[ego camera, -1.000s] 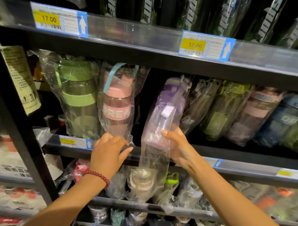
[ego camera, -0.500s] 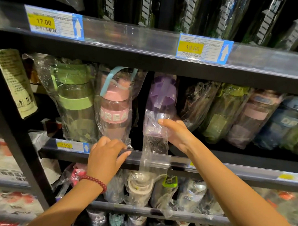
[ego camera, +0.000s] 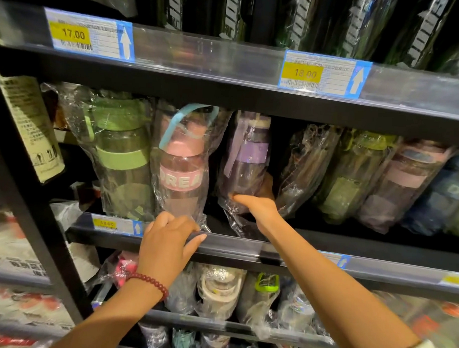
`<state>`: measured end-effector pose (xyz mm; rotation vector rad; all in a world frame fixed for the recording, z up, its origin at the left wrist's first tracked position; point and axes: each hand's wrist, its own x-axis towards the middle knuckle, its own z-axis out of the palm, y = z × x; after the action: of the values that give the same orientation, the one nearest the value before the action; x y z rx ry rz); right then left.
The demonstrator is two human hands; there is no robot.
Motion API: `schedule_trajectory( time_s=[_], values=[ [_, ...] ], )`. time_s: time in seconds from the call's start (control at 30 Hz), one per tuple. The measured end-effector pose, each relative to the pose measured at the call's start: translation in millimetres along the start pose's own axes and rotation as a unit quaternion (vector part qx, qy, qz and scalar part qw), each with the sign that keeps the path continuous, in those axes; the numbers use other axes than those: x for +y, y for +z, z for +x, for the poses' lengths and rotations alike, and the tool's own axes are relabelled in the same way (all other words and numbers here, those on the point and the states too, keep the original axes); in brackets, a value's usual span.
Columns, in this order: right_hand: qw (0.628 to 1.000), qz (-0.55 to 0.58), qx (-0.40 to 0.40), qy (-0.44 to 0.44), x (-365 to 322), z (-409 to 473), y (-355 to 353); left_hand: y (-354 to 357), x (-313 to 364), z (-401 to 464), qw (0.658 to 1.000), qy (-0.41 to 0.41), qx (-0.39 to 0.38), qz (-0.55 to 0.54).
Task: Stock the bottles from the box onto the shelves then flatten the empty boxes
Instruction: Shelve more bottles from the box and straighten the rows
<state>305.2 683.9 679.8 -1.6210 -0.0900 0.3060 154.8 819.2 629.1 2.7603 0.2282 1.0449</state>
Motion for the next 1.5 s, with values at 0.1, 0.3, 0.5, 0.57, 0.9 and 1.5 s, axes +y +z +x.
schedule_trajectory(
  time_s=[0.1,0.3,0.5,0.57,0.9,1.5],
  values=[
    [0.999,-0.028,-0.011,0.024,3.2,1.8,2.2,0.9,-0.9,-0.2,1.0,0.001,-0.001,0.001],
    [0.986,-0.134,-0.097,0.03,8.2,1.1,-1.7,3.5,-2.9,-0.6,1.0,0.003,-0.003,0.001],
    [0.981,-0.177,-0.06,0.049,13.7,8.8,-6.2,4.4,-2.9,-1.2,1.0,-0.001,0.001,0.0],
    [0.98,-0.188,-0.053,0.049,15.4,12.0,-8.3,5.3,-2.9,-1.4,1.0,-0.002,0.001,0.002],
    [0.975,-0.21,-0.062,0.031,5.5,20.3,8.4,4.2,-2.0,-1.3,1.0,-0.004,0.007,0.003],
    [0.965,-0.25,0.064,-0.053,14.5,59.2,46.1,4.9,-1.5,-1.9,1.0,-0.012,0.013,0.006]
  ],
)
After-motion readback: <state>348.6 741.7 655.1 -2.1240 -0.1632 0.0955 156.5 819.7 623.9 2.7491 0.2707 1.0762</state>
